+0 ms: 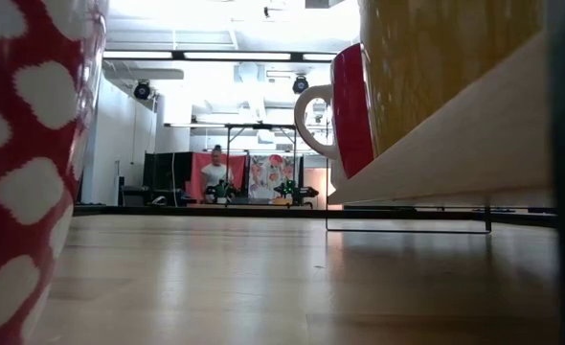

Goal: Place coffee mugs
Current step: Put the red and white mug on the shelf

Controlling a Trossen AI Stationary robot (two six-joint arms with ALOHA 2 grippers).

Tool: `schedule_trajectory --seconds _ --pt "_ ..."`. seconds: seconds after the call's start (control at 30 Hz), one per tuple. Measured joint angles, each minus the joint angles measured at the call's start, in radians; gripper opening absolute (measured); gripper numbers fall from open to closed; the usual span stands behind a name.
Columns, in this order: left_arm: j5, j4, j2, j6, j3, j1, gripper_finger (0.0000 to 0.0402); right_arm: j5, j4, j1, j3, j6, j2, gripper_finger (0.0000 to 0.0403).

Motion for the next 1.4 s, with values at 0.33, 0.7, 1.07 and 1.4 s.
schedule_trajectory --seconds 0.33,0.7,1.07,1.4 --pt "-0.001 0.010 -0.005 -0.014 0.000 0.002 0.0154 0.000 -0.001 0.000 0.000 0.089 0.000 0.0108" --pt "-0.029 -0.026 -0.001 0.019 0.000 0.003 0.0154 0.000 -0.010 0.000 0.000 0.088 0.000 0.0108" --pt "-0.005 -0.017 0.007 -0.005 0.000 0.044 0.0154 0.000 -0.030 0.000 -0.001 0.087 0.000 0.0108" --pt "0.205 -0.014 0.026 0.083 0.001 0.069 0.0154 0.000 -0.085 0.000 -0.001 0.087 0.000 0.0108"
